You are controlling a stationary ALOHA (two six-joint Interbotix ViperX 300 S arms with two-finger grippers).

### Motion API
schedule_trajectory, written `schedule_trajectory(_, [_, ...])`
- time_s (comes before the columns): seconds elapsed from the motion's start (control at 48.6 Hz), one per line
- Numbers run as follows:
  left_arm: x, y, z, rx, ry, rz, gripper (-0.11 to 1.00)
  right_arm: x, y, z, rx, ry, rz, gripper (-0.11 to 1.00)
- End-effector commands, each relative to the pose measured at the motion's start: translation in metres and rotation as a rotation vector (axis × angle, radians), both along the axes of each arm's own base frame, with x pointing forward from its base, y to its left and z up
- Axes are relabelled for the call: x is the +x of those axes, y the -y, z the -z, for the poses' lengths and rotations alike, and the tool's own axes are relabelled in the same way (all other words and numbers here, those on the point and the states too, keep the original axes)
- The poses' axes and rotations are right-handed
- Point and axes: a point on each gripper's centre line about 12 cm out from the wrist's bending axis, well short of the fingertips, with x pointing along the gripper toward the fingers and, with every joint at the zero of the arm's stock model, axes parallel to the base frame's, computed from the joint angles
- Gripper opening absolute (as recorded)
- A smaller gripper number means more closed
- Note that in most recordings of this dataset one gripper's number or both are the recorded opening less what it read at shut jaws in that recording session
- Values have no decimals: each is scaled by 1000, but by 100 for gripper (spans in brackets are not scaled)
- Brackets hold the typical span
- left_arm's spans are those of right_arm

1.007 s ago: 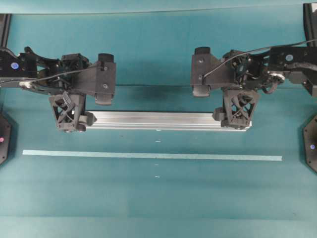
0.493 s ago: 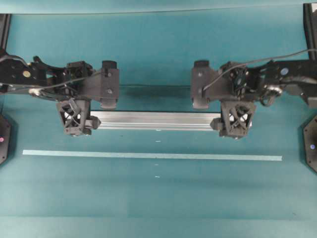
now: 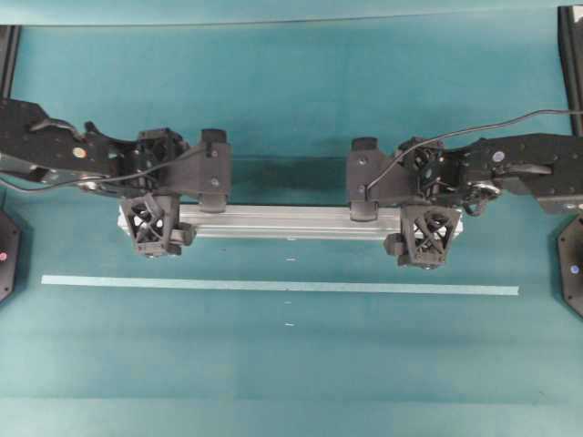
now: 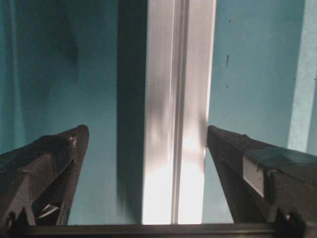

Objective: Lift the metal rail with both hands and move it towards you.
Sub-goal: 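Close both grippers on the silver rail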

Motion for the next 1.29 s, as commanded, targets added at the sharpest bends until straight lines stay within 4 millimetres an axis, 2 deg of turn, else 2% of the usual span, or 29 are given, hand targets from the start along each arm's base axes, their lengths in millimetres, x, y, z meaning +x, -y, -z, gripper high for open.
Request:
schedule_trajectory(0.0, [5, -1, 2, 4, 13, 1, 98, 1, 0, 5, 2, -3, 1, 100])
schedule_trajectory(0.206, [10, -2, 11, 5, 24, 1, 98, 0, 0, 16, 2, -6, 6, 100])
schedule_trajectory(0.432, [4, -1, 29, -5, 1, -6, 98, 0, 1, 26, 2, -16, 11, 100])
schedule_trajectory(0.863, [4, 0, 30, -4, 16, -7, 96, 0, 2, 26, 3, -15, 13, 99])
schedule_trajectory(0.925, [3, 0, 30, -2, 16, -4, 91, -1, 1, 26, 6, -30, 8, 96])
schedule_trajectory(0.987, [4, 0, 30, -1, 16, 0, 82, -2, 0, 26, 8, -41, 6, 86])
schedule_trajectory(1.151, [4, 2, 28, 2, 21, 9, 39, -3, -1, 27, 13, -63, 4, 42])
schedule_trajectory(1.192, [4, 2, 28, 1, 20, 8, 32, -3, -1, 27, 13, -63, 4, 40])
schedule_trajectory(1.274, [4, 2, 28, 0, 20, 5, 31, -3, -1, 27, 17, -61, 9, 40])
